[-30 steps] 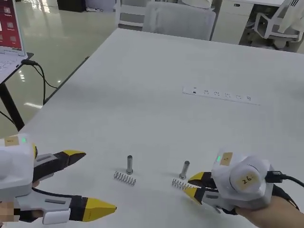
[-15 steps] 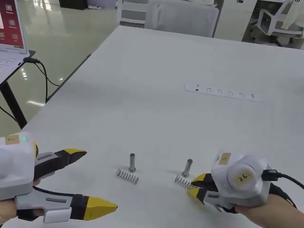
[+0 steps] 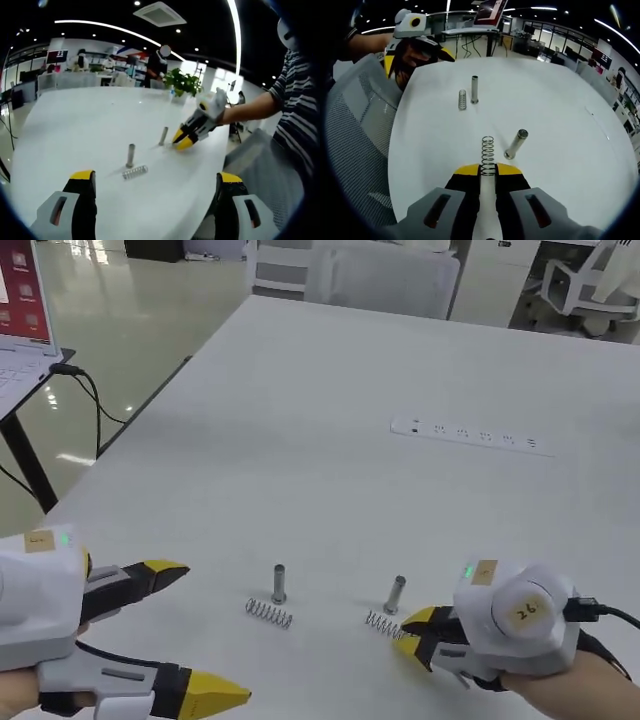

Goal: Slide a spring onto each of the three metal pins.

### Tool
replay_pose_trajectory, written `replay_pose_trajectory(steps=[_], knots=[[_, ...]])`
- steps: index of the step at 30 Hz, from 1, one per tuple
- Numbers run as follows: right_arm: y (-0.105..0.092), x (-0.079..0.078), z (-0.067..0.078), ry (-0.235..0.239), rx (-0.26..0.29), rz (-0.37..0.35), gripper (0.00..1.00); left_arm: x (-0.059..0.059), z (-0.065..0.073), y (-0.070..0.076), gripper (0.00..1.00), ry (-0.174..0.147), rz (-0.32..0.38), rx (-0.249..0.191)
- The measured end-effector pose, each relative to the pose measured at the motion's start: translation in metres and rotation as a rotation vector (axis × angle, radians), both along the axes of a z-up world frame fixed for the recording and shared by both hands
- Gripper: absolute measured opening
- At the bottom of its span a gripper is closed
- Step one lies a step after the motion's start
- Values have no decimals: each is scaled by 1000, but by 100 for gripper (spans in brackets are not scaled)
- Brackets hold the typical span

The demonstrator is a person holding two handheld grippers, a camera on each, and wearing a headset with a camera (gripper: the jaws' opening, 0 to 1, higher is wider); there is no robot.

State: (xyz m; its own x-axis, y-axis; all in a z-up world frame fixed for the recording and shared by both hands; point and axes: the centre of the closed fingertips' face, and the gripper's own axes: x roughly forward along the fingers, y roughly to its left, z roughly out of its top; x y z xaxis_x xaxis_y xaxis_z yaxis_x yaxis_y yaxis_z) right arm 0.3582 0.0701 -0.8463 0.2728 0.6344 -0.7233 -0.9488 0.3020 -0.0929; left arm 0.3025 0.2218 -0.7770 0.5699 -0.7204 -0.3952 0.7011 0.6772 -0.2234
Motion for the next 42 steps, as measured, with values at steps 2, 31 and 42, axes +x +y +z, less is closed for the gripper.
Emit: replay_pose_trajectory(steps=[2,31,42], knots=[[-1,-2,5,-5,5,13,8,-1,0,-1,97,2,-7,2],[-4,-36,52,-127,-38,250,7,9,16,-68,83,-24,-205,-1],[-3,-45,56,-145,-39,299,7,7,9,-104,63,-22,-324,17]])
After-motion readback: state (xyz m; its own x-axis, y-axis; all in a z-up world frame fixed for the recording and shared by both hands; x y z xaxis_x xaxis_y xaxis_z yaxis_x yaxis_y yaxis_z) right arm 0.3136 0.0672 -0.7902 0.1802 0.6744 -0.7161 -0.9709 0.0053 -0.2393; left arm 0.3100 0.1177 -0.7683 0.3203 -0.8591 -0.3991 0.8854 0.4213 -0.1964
